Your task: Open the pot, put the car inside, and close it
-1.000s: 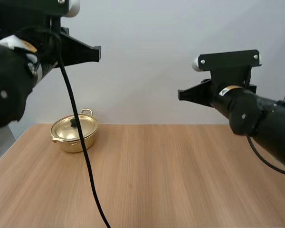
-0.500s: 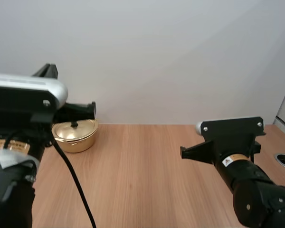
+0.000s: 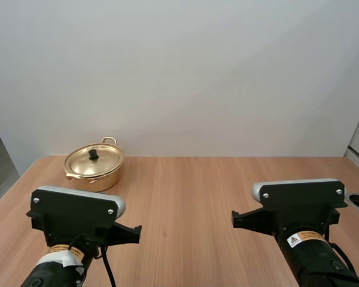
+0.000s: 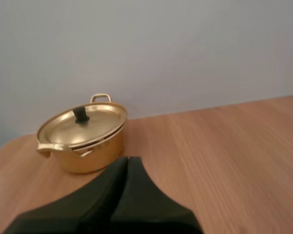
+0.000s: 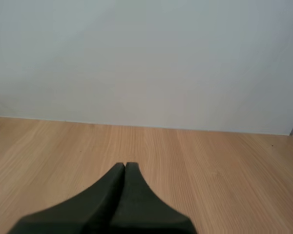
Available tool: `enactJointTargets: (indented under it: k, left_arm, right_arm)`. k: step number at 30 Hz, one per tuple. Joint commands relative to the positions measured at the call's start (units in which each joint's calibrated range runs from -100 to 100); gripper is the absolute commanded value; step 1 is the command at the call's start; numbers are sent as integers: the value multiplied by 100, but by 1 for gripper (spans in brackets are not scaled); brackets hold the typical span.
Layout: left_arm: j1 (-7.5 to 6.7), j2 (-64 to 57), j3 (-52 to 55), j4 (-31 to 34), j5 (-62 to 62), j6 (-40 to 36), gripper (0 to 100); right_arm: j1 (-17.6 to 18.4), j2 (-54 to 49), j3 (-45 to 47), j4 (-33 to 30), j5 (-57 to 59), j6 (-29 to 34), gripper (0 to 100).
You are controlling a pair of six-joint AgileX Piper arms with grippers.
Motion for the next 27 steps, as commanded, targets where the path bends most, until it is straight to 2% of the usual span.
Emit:
enactJointTargets:
  k: [1,4,12,17,27]
  left_arm:
    - [1,0,0,4,257,1,0]
    - [1,0,0,189,257,35,0]
    - [1,0,0,189,257,35,0]
    - [1,0,0,189,257,35,0]
    - [1,0,0,189,257,35,0]
  right_arm:
    - [2,-297,0,-16,454,-2,0]
    - [15,-458,0,-16,975,8,0]
    - [15,-458,0,35,1938,142,0]
    - [15,-458,0,42,1954,467,0]
    - [15,-458,0,48,1928,468,0]
